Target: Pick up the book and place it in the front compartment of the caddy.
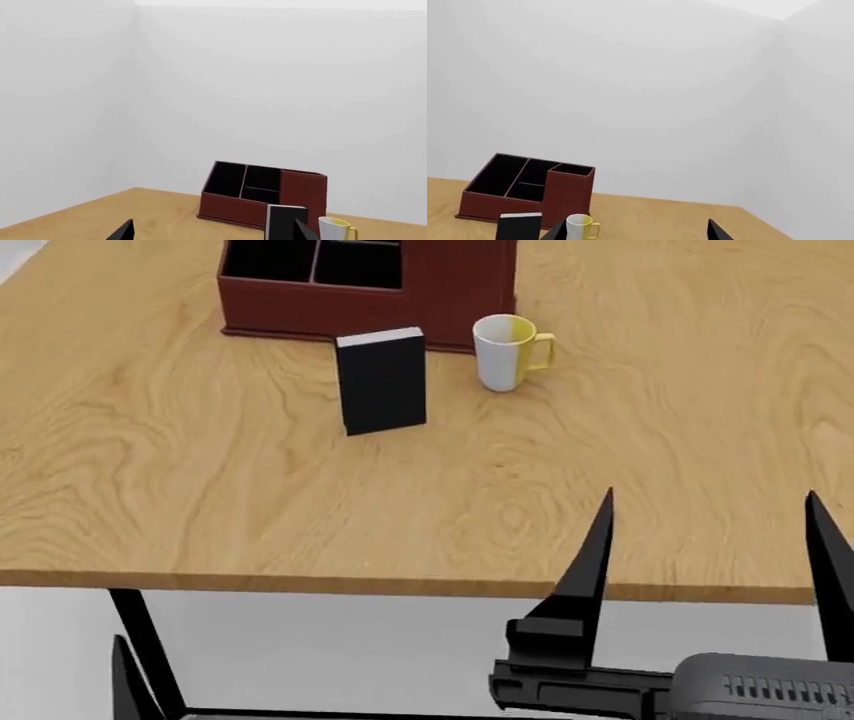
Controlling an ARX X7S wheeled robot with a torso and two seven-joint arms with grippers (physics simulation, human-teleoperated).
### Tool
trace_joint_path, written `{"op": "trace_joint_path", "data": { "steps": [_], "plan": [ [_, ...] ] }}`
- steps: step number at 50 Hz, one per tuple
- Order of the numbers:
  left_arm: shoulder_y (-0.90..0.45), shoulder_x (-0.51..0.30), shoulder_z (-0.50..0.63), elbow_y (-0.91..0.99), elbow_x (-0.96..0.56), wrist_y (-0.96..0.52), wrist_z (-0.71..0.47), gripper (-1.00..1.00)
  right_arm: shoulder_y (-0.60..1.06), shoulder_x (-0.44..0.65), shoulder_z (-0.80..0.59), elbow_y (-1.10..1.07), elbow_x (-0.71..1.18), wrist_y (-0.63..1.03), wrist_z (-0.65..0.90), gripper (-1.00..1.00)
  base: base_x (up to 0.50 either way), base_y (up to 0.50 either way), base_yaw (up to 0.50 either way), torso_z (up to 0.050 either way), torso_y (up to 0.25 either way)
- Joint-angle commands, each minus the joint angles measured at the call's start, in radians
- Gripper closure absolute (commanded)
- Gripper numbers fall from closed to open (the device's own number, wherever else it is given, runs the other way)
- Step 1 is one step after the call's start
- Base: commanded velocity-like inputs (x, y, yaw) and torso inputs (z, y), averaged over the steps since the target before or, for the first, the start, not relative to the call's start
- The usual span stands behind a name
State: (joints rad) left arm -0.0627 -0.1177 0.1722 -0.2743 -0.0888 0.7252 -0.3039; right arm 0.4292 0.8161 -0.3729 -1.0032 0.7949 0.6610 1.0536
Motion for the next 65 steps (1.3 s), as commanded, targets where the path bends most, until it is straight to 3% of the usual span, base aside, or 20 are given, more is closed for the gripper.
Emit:
{"op": "trace_joint_path", "data": {
  "steps": [1,65],
  "plan": [
    [-0.001,-0.006,0.008,-0.001,-0.003,0.003,-0.013,-1.0,0.009,0.005,-0.009,0.008,0.005,-0.007,0.002,-1.0,0.38,0.15,0.0,0.0,0.0],
    [-0.01,-0.039,0.059,-0.008,-0.024,0.019,-0.045,-1.0,-0.013,0.037,-0.03,0.015,0.009,-0.062,0.03,-1.0,0.37,0.16,0.0,0.0,0.001]
  ]
}}
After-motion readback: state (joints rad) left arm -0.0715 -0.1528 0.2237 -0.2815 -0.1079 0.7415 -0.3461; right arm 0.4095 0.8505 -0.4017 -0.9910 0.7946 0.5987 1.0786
